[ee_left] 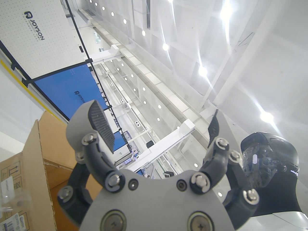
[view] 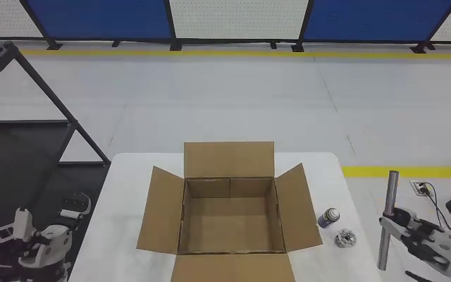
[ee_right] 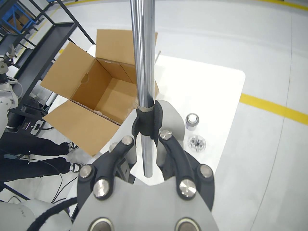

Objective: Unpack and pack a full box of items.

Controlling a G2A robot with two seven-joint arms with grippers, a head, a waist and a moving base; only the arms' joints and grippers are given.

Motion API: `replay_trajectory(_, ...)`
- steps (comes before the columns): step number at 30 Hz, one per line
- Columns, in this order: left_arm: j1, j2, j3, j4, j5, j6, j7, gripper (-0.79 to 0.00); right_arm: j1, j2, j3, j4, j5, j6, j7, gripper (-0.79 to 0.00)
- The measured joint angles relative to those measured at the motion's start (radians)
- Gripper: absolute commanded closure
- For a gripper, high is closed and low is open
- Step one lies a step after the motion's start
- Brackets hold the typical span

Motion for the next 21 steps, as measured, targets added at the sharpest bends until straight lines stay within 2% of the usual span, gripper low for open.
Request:
replay_trajectory(5,0.0,0.0,0.0,0.0,0.0,0.0,0.0,-0.785,-0.11,0.002,-0.023,0.041,-0.008,0.032,0.008,0.0)
replay_trajectory(21,0.0,0.0,0.0,0.0,0.0,0.0,0.0,-0.785,-0.133,0.005,-0.047,0.046,-0.031,0.021,0.002,0.0)
